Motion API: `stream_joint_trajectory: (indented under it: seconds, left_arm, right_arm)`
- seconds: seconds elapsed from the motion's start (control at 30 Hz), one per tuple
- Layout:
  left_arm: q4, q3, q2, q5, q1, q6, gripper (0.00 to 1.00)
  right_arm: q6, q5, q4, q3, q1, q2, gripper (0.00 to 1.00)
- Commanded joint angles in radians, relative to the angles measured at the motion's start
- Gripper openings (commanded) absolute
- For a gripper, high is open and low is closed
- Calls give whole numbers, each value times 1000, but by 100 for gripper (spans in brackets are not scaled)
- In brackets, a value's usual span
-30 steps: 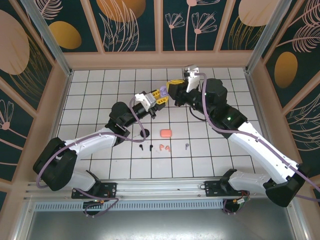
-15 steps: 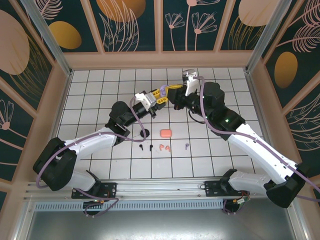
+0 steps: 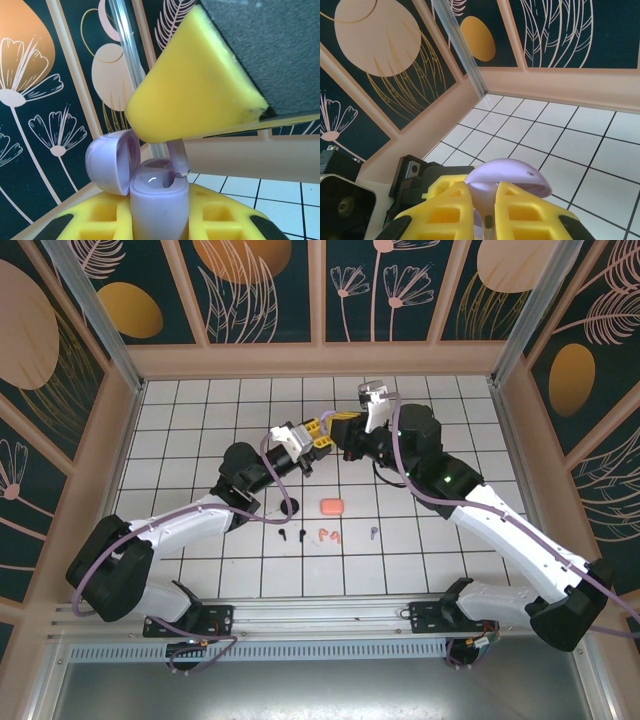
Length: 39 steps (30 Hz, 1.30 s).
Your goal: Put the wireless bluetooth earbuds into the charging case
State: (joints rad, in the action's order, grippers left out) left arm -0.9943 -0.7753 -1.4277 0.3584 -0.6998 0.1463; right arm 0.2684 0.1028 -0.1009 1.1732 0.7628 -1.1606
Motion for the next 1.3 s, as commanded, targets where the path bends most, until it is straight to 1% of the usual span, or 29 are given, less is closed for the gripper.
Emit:
stream_joint_trajectory:
  seconds: [0.0,0.33,0.57,0.83,1.03,1.27]
  left_arm:
    - [-20,-24,31,16,-5,1,0]
    - [-17,-21,41,19,-5,-3,0]
    - [-17,-21,39,22,-4,-4,0]
    - [-17,-24,36,23,-4,-4,0]
    - [-17,-25,36,21,-4,-4,0]
    - [-17,-27,35,26,-4,-14,0]
  right_arm:
    - [3,-13,18,-3,11,-4,13]
    - [-14,-111,1,-10,21,-5,12]
    - [-23,-91,-9,3,21,-28,11]
    - [-40,-74,-34,27,47,-50,11]
    - [-48,-83,-52,41,65,-54,10]
    - [-103,-110,-136,68,95,-81,11]
